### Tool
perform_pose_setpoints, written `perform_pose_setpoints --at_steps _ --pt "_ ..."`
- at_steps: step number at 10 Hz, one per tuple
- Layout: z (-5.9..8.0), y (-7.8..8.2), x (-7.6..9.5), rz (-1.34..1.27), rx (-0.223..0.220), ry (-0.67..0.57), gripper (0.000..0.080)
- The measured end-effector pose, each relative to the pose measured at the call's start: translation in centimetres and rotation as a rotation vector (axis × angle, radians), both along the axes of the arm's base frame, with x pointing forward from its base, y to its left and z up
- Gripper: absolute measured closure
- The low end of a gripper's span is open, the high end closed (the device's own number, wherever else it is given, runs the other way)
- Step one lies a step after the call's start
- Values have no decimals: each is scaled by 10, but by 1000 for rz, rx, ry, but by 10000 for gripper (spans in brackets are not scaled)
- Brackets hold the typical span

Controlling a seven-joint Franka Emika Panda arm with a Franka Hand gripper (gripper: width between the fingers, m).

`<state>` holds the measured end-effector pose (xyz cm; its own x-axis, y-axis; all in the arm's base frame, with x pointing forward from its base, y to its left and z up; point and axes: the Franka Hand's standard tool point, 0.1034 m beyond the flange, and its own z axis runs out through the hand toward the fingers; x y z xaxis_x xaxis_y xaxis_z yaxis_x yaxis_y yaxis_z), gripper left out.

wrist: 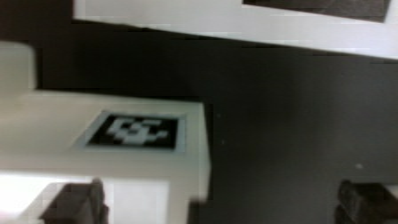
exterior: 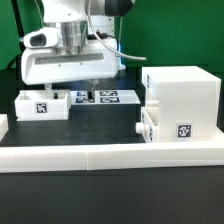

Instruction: Assemble drawer

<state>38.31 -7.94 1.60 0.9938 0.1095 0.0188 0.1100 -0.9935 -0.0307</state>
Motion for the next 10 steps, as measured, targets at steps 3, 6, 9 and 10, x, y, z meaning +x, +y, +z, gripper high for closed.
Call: perform_pose_setpoints --at_steps 3,6,9,10 --pt "-10 -2 1 21 -13 -23 151" --pt "-11 -10 0 38 -21 -34 175" --pt "-11 -10 0 38 -21 -34 490" --pt "-11 -10 0 38 -21 -34 490"
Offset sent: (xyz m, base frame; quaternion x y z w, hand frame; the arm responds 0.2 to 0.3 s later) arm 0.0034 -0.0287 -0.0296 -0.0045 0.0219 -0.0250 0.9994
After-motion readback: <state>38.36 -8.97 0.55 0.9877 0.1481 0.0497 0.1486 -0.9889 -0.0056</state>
